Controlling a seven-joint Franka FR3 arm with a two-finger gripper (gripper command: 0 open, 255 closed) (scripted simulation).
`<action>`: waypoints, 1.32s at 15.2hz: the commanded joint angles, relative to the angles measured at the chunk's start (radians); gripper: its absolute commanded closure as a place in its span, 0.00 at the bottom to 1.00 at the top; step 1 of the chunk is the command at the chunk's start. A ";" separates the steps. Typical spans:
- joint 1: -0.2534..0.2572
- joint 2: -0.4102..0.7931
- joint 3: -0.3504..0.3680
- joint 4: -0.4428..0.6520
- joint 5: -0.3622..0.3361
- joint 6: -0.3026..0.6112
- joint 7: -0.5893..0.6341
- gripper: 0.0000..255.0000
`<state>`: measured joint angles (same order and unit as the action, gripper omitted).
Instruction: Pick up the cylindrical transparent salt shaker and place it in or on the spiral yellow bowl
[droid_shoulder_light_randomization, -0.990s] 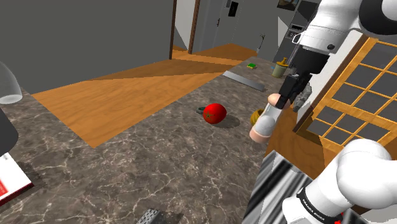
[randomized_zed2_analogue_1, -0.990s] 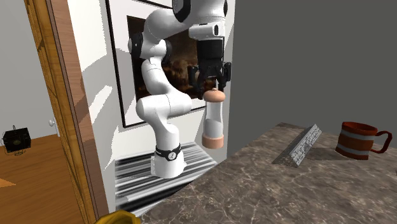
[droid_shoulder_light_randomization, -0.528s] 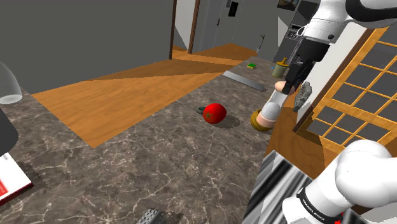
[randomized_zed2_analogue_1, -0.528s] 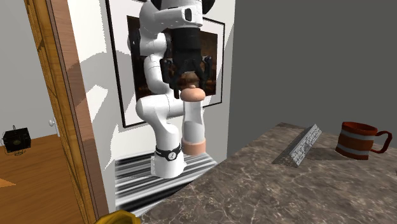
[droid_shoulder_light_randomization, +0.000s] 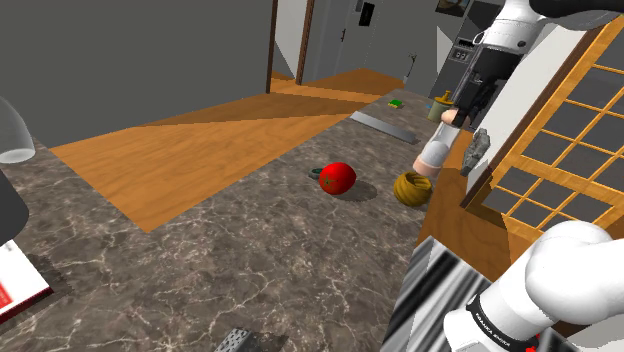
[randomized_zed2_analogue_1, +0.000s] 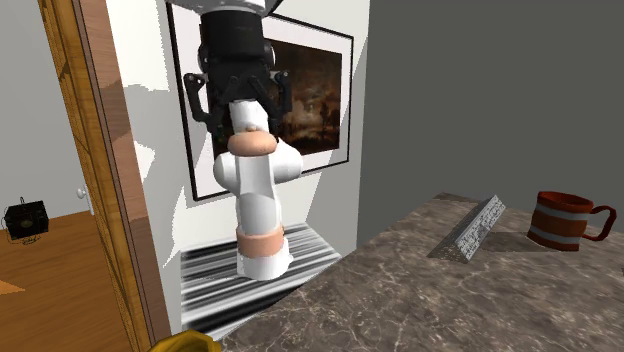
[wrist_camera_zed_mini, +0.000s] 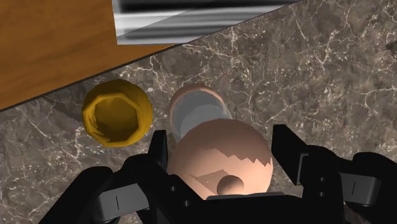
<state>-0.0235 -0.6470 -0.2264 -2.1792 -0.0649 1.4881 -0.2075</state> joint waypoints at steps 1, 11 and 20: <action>-0.005 0.058 -0.045 0.064 -0.018 -0.005 -0.052 1.00; -0.020 0.323 -0.227 0.350 -0.023 -0.024 -0.273 1.00; -0.027 0.295 -0.230 0.203 -0.036 0.096 -0.268 1.00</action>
<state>-0.0494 -0.3510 -0.4544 -1.9593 -0.0995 1.5672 -0.4735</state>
